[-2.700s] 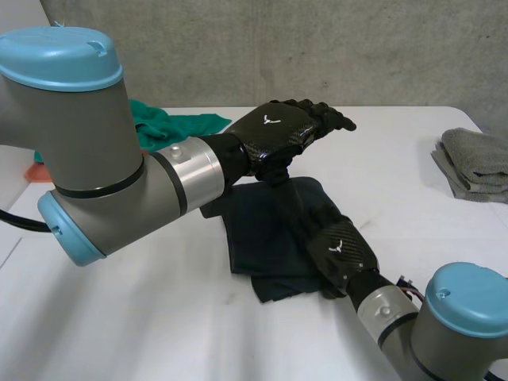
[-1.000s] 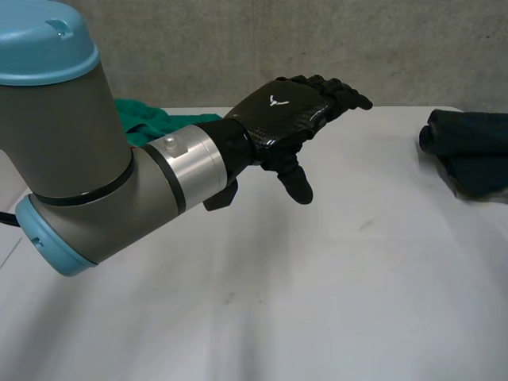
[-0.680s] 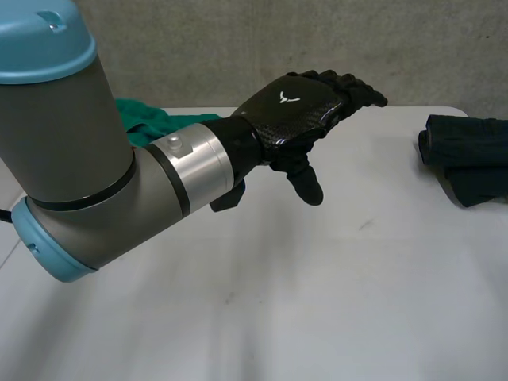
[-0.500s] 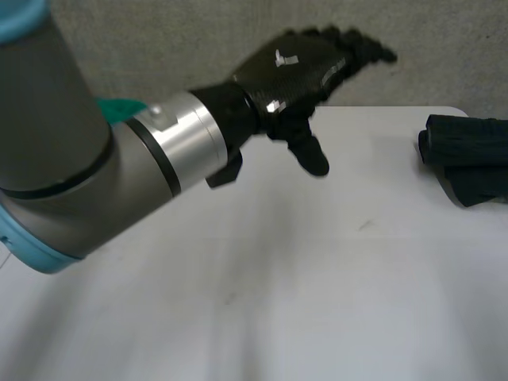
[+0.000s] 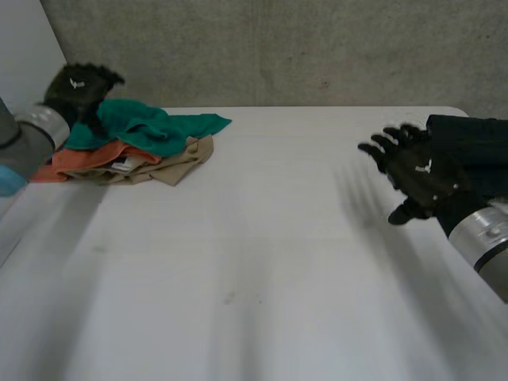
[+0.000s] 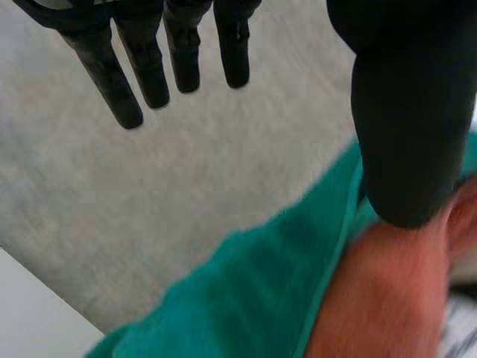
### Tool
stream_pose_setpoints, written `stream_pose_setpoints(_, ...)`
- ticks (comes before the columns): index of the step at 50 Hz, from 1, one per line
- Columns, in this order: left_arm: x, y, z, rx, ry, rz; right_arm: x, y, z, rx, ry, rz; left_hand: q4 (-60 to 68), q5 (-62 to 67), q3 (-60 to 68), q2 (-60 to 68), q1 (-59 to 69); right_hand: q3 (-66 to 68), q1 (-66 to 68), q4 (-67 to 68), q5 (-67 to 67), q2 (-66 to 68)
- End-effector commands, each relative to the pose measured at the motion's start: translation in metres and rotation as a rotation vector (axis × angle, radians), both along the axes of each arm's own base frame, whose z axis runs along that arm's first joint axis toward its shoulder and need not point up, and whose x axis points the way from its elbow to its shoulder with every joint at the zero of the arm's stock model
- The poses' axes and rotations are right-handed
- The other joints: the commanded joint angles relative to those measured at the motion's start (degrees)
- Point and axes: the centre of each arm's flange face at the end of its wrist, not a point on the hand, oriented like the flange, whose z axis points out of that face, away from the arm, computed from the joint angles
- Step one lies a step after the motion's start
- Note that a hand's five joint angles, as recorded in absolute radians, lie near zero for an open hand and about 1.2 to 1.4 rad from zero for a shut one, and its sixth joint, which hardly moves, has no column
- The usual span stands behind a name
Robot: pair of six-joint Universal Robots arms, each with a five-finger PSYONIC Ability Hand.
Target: Fold the laundry.
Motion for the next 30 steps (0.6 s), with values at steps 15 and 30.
stream_pose_setpoints(15,-0.006,-0.044,-0.057,-0.061,0.081,-0.052,-0.009,0.002,-0.027,0.093,0.084,-0.063,64.4,64.0,64.5,64.5,64.0,-2.3,-3.0,-2.3,-2.7,-2.1)
stream_pose_setpoints(30,-0.021,-0.028,-0.074,0.029,0.09,-0.086,-0.009,0.002,-0.026,0.091,0.083,-0.06,11.4,11.1,11.5,11.5,11.0,-2.3,-3.0,-2.3,-2.7,-2.1)
